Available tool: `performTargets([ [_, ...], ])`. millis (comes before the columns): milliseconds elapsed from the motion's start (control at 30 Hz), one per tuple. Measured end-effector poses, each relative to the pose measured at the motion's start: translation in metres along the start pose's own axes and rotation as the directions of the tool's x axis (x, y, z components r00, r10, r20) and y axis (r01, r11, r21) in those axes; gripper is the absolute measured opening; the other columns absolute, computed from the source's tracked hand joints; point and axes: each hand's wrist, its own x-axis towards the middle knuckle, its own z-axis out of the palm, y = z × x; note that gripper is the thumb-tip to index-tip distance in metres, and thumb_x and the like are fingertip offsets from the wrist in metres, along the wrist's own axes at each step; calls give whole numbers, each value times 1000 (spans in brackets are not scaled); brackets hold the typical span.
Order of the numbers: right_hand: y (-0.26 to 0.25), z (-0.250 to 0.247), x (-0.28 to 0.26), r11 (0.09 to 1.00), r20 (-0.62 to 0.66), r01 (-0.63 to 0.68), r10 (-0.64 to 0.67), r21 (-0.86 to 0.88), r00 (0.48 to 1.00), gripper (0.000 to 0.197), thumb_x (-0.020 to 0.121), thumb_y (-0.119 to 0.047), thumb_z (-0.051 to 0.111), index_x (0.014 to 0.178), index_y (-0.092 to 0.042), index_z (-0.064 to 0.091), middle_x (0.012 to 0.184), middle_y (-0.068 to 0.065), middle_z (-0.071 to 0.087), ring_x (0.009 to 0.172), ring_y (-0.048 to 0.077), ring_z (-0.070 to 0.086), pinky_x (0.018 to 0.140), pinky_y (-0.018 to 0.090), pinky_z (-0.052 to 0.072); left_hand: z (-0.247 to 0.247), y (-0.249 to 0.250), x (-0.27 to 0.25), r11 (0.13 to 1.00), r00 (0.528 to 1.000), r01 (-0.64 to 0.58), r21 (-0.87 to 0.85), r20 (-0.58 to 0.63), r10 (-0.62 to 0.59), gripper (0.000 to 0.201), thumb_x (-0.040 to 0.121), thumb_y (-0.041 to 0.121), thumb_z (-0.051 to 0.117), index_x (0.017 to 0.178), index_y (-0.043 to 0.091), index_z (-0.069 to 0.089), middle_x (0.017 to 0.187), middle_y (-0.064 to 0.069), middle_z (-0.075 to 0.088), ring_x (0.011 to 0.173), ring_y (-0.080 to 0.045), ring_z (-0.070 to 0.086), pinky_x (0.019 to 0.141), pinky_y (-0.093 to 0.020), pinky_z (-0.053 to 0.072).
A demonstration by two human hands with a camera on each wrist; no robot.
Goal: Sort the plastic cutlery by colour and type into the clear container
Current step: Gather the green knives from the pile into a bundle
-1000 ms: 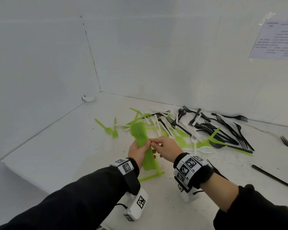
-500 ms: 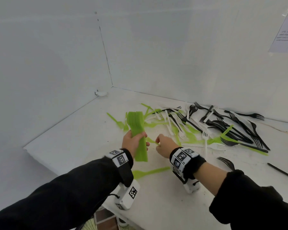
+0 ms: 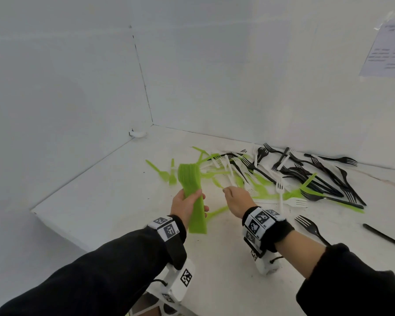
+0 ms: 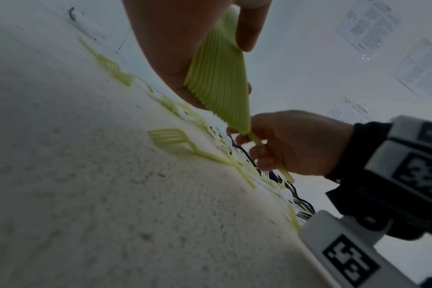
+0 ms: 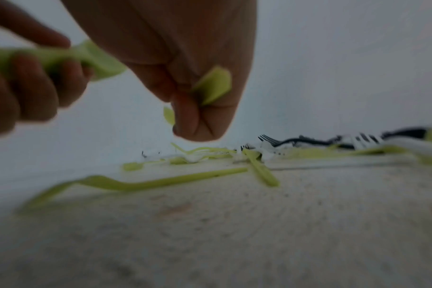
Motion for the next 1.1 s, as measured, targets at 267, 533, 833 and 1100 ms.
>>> performTargets([
  [267,-11,12,-25,946,-146,104,-61,306,987,34,98,-11,38,127,-7,56,103,13,62,86,21,54,74,30,49,26,-14,1,1000,997,-4,10,72,3,5,92,10,56,96,9,60,83,-9,64,70,-22,61,53,-29,53],
  [533,4,7,-35,913,-174,35,40,406,984,28,95,-8,48,118,-12,62,85,1,56,70,12,54,68,24,52,37,-28,-4,999,985,38,17,165,-40,12,93,5,54,104,7,59,88,-11,66,73,-22,65,58,-28,55],
  [833,8,9,-35,810,-115,-15,101,587,988,26,91,-1,51,82,-26,52,83,4,60,69,20,59,66,33,56,36,-33,-1,993,973,114,24,200,-117,12,93,11,55,105,11,57,97,-15,66,74,-25,63,60,-32,53],
  [1100,-2,7,-18,773,-82,-14,85,634,993,14,90,3,52,95,-8,60,83,6,58,65,14,55,47,12,46,24,-20,3,990,962,130,-53,250,-113,23,91,8,58,113,5,52,96,-18,65,64,-26,66,52,-35,56],
])
